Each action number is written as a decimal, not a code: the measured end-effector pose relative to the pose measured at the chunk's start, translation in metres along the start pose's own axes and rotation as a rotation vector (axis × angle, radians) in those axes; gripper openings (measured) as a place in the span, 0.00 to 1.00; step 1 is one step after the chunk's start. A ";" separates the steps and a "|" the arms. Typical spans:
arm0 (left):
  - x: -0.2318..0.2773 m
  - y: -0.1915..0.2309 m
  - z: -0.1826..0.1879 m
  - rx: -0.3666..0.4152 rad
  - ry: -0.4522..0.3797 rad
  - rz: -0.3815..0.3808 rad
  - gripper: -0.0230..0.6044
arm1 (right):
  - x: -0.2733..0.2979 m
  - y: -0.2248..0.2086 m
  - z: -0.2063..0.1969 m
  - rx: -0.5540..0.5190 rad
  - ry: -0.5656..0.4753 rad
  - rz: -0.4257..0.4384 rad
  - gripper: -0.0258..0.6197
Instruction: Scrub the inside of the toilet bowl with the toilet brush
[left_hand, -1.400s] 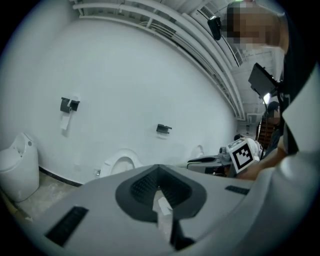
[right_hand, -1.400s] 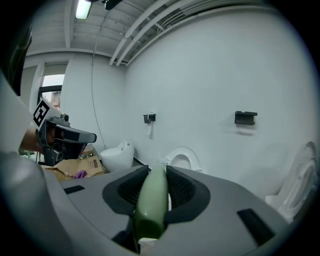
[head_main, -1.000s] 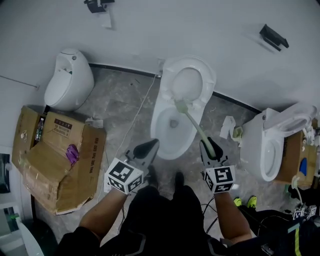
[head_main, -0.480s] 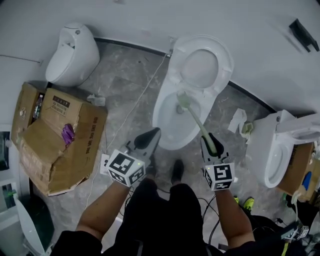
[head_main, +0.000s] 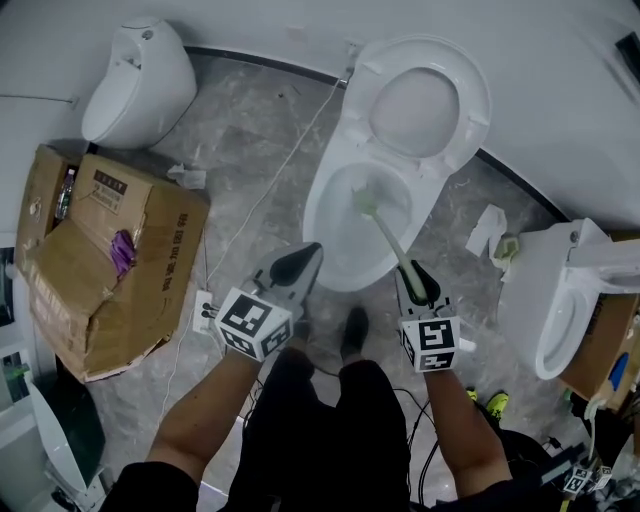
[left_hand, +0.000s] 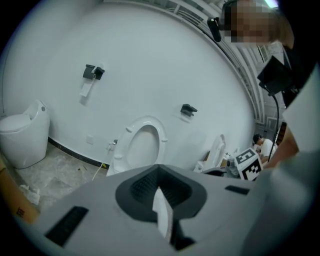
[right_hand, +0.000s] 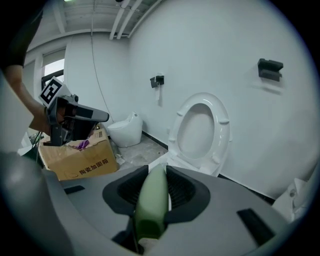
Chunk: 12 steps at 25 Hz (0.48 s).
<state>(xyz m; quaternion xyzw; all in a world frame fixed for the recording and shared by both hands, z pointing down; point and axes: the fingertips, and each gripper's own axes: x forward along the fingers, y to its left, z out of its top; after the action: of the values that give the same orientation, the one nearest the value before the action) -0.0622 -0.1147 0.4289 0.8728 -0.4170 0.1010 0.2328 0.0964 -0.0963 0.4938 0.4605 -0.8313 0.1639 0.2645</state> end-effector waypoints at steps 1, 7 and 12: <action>0.004 0.003 -0.005 0.000 0.005 0.001 0.05 | 0.006 0.000 -0.006 -0.001 0.008 0.003 0.22; 0.024 0.018 -0.037 -0.011 0.043 -0.004 0.05 | 0.043 0.009 -0.039 -0.024 0.060 0.030 0.22; 0.033 0.034 -0.057 -0.028 0.065 0.004 0.05 | 0.071 0.019 -0.057 -0.047 0.100 0.049 0.22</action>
<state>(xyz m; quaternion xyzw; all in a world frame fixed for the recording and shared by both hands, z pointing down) -0.0664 -0.1277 0.5023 0.8648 -0.4124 0.1240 0.2581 0.0657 -0.1052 0.5813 0.4250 -0.8317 0.1735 0.3124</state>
